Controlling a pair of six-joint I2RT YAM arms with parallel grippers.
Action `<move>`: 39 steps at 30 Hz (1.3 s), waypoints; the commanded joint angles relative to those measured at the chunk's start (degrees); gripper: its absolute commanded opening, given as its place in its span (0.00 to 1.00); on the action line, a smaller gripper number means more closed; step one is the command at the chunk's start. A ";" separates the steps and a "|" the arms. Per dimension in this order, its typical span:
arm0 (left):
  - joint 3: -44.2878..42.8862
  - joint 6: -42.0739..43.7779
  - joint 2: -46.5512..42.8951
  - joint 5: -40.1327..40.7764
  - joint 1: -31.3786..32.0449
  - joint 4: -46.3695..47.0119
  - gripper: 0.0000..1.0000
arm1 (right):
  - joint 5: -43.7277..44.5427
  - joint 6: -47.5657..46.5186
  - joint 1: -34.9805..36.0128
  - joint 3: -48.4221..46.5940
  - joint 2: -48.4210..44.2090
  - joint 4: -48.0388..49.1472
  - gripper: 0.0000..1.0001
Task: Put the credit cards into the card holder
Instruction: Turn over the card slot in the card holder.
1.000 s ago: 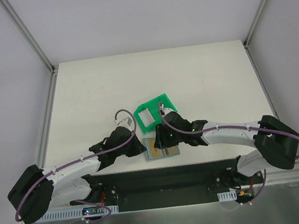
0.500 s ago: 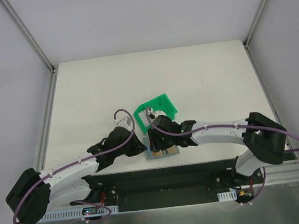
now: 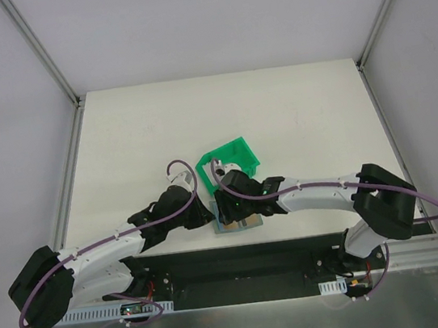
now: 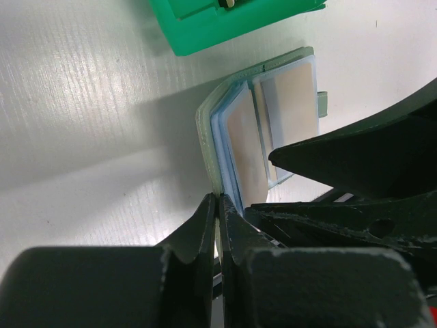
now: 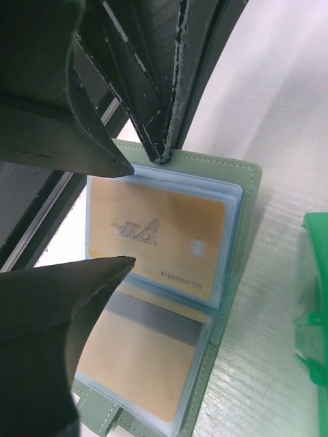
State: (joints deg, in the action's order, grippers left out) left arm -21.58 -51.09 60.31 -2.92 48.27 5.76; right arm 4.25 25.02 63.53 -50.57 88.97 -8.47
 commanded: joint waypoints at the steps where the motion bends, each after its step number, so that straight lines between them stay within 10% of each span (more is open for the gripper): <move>1: 0.84 -0.59 -0.99 -0.51 -0.55 2.15 0.00 | 0.93 -0.58 0.37 -2.87 1.47 -1.81 0.53; 39: 1.46 -0.59 -1.95 0.10 -0.55 2.15 0.00 | 2.43 -2.07 1.86 -6.83 4.28 -5.94 0.51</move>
State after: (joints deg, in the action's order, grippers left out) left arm -20.62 -51.53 59.79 -2.87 48.27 6.68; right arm 6.83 22.94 65.04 -55.92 92.75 -14.74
